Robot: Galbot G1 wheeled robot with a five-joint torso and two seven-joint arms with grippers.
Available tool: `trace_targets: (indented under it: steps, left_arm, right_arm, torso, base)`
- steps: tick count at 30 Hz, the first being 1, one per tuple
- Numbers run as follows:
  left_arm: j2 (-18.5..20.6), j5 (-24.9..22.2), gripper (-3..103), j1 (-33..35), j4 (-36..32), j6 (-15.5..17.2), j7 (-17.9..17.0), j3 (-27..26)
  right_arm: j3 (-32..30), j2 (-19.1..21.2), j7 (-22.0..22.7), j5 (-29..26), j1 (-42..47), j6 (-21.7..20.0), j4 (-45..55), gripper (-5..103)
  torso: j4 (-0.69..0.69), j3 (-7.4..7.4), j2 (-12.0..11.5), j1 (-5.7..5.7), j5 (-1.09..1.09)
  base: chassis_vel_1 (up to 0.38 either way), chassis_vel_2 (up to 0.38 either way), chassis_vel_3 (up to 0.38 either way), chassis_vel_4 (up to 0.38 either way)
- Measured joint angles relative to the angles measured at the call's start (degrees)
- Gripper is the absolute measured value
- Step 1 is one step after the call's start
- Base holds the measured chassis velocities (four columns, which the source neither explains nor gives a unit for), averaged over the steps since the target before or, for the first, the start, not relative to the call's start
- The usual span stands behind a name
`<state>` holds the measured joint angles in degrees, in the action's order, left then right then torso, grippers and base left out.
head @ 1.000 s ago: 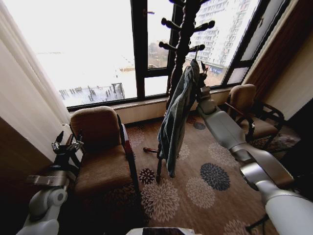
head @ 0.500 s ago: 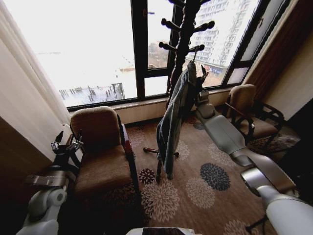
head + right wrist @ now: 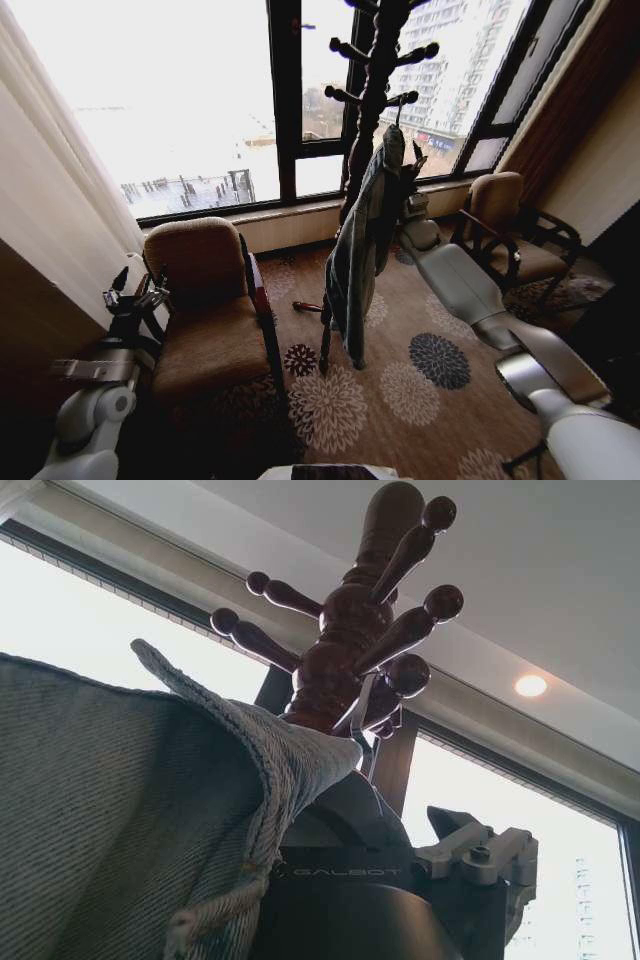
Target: Pick up the clothes from the bed and hang them on the clothes hanger.
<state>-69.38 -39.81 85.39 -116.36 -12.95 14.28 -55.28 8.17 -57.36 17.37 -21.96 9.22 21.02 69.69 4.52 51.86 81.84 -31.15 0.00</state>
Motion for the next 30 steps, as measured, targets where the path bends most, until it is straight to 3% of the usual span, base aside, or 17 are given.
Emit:
trace_targets:
  steps: [5,22,30]
  left_arm:
    - [0.1,-0.1,100,0.0,-0.1,0.1,0.0,-0.1]
    - [-0.1,0.1,100,0.2,-0.6,0.2,-0.1,-0.1]
    - [-0.2,0.3,100,0.4,-1.1,0.3,-0.1,0.0]
  right_arm:
    - [1.5,1.3,0.2,-4.5,2.7,-0.4,6.5,100]
    - [-0.6,2.5,0.1,-3.7,8.9,-0.1,10.4,100]
    - [-1.7,3.0,-2.0,-4.7,10.3,1.3,11.1,100]
  torso:
    - [0.00,0.00,0.0,0.00,-0.01]
    - [0.00,0.00,0.0,0.00,0.00]
    - [0.00,-0.01,0.0,0.00,0.00]
  base:
    - [0.000,0.000,0.000,0.000]
    - [0.000,0.000,0.000,0.000]
    - [0.000,0.000,0.000,0.000]
